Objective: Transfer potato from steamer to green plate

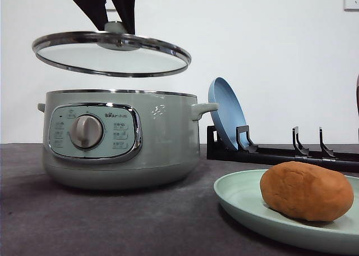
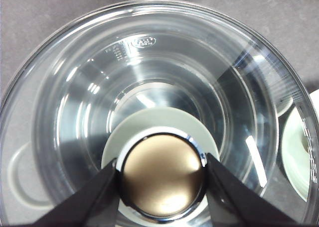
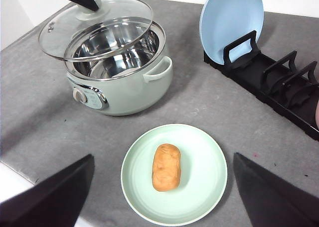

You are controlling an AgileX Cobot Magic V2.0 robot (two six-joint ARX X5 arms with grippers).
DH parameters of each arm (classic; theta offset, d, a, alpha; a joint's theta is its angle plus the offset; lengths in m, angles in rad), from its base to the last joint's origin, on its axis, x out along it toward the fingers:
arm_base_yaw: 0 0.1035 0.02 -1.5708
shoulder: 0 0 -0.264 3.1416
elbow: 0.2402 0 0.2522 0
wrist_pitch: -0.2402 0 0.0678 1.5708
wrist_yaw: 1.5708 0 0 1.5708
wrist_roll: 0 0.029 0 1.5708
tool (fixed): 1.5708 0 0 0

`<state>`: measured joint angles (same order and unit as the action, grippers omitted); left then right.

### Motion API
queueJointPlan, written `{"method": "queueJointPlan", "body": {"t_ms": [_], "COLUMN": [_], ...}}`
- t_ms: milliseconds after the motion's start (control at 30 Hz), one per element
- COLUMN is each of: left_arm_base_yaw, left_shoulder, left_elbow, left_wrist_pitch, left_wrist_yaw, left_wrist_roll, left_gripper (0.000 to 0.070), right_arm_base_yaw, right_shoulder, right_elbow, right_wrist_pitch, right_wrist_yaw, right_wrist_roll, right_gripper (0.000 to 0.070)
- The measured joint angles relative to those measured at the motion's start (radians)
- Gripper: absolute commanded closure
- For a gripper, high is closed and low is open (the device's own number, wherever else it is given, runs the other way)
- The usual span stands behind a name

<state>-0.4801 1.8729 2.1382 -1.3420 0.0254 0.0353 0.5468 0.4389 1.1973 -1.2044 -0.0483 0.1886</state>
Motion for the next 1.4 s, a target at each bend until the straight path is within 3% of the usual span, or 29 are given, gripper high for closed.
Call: {"method": "queueJointPlan", "body": {"t_ms": [1400], "left_arm_base_yaw": [0.0], "left_shoulder": [0.079], "left_elbow": [-0.034], "left_wrist_pitch": [0.061], "left_wrist_yaw": [0.0], "left_wrist_roll": [0.0], "left_gripper": [0.069], "right_arm_base_yaw": [0.0], "right_shoulder": [0.0], "right_elbow": [0.0], "right_wrist_pitch": [0.0], "right_wrist_yaw": [0.026], "right_wrist_roll": [0.003], "right_gripper": [0.0139]}}
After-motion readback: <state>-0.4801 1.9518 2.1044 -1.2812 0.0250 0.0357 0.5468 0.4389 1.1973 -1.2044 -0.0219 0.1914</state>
